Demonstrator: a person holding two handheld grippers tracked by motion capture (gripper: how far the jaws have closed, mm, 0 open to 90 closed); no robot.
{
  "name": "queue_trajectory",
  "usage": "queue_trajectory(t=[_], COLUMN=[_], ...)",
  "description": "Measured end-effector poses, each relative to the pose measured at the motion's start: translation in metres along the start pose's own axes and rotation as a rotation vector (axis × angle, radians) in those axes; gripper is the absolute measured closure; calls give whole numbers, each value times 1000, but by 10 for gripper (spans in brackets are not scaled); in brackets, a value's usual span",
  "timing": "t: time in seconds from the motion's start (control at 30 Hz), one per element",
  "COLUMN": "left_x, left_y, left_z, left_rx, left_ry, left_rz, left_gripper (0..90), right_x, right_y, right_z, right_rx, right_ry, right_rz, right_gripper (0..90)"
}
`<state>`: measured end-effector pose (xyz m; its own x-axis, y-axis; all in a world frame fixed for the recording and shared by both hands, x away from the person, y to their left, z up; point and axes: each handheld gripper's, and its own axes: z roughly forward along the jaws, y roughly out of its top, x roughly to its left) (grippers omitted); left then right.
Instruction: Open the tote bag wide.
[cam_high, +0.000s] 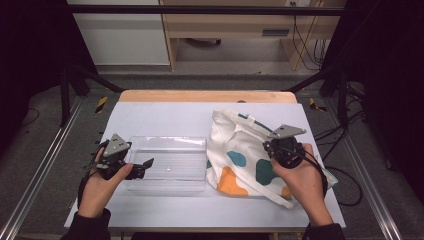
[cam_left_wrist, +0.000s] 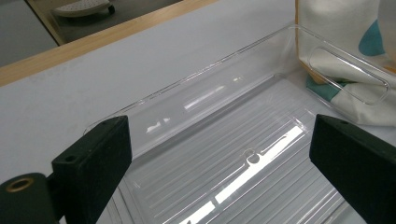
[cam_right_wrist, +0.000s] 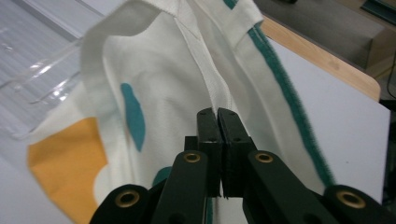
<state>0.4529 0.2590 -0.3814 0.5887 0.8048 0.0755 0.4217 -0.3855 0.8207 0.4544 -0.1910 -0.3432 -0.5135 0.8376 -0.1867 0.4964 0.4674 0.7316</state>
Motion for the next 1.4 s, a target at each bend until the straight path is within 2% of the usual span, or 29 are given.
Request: queue_trajectory(t=[0.1, 0.2, 0.33, 0.53, 0.63, 0.7, 0.73, 0.77, 0.8, 0.87, 1.0, 1.03, 1.13, 1.2, 1.23, 1.3, 1.4], left_x=[-1, -1, -2, -6, -14, -20, -21, -26, -26, -37, -46, -53, -63, -70, -73, -81, -94], left_y=[0, 0, 1, 0, 1, 3, 5, 6, 6, 12, 23, 32, 49, 63, 69, 84, 109], left_z=[0, 0, 1, 4, 10, 12, 15, 14, 14, 17, 21, 24, 34, 42, 45, 53, 61], left_rx=[3, 3, 8, 20, 25, 24, 5, 26, 26, 29, 16, 8, -11, -3, 2, -17, -39], left_ry=[-2, -2, -4, -7, -11, -30, -42, -48, -48, -59, -83, -99, -125, -139, -139, -142, -152], left_rz=[1, 5, 12, 26, 45, 61, 98, 89, 89, 133, 153, 166, 168, 189, 201, 208, 240], left_gripper=[58, 58, 58, 58, 60, 60, 60, 60, 60, 60, 63, 63, 70, 74, 74, 84, 88], right_x=[12, 21, 33, 44, 49, 53, 55, 57, 57, 60, 61, 64, 68, 71, 71, 71, 71], right_y=[-11, -23, -41, -59, -73, -79, -82, -84, -84, -89, -92, -94, -96, -100, -102, -103, -105], right_z=[-8, -13, -16, -12, -7, -5, -4, -3, -3, -4, -3, -3, -2, -1, -1, -1, -1], right_rx=[-40, -52, -89, -126, -148, -152, -158, -161, -161, -190, -184, -168, -156, -148, -149, -148, -148], right_ry=[34, 64, 105, 139, 151, 157, 160, 159, 159, 147, 173, 186, 211, 224, 233, 247, 267], right_rz=[-2, -18, -10, -14, 6, 8, 6, 3, 3, -21, -12, -32, -48, -68, -70, -64, -70], right_gripper=[892, 893, 893, 894, 894, 894, 894, 894, 894, 895, 894, 894, 894, 894, 894, 894, 894])
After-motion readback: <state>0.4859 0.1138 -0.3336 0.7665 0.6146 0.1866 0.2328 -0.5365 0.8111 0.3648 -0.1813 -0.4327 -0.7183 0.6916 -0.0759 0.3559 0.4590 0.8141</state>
